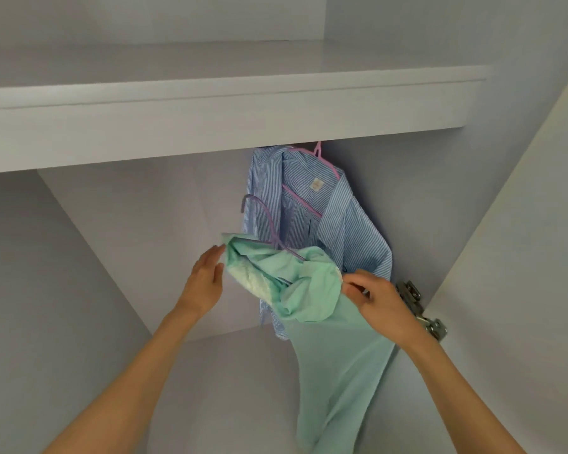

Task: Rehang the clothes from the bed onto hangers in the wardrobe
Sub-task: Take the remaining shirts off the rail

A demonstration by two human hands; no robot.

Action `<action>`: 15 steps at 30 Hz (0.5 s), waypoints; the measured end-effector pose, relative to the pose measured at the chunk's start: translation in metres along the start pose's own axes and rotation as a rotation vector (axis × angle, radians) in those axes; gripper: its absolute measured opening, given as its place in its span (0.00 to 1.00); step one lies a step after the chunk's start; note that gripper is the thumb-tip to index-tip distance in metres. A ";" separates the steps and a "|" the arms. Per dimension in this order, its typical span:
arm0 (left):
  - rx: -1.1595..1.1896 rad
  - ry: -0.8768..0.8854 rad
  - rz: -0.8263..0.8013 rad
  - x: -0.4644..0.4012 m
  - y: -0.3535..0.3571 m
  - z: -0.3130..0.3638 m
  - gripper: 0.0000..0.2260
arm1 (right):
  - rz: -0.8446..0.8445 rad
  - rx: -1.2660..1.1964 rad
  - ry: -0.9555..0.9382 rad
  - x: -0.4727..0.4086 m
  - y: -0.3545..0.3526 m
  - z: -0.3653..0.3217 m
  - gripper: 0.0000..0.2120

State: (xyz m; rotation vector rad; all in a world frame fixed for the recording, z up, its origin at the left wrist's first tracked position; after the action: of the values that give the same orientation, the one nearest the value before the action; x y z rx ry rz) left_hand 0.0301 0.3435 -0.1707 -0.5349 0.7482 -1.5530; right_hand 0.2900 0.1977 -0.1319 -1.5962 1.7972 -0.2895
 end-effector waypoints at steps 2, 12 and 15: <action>-0.008 0.004 0.020 -0.003 -0.016 -0.015 0.19 | -0.028 -0.083 -0.016 -0.003 0.000 -0.014 0.06; -0.089 0.130 0.372 0.037 -0.104 -0.044 0.20 | -0.236 -0.352 0.030 -0.025 0.032 -0.048 0.10; -0.131 0.087 0.454 0.061 -0.123 -0.062 0.19 | -0.262 -0.441 0.213 -0.032 0.050 -0.043 0.09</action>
State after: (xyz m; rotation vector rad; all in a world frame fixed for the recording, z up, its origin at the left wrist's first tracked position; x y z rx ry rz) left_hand -0.1060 0.2956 -0.1289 -0.3618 0.9682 -1.1154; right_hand 0.2233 0.2262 -0.1188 -2.1895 1.9017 -0.1958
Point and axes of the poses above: each hand's wrist, its own x-axis away from the middle knuckle, its own y-axis out of the palm, z = x × y, the point moved 5 cm from there along -x, towards the middle knuckle, and after that the axes turned 13 degrees about -y, right-handed, at the moved point
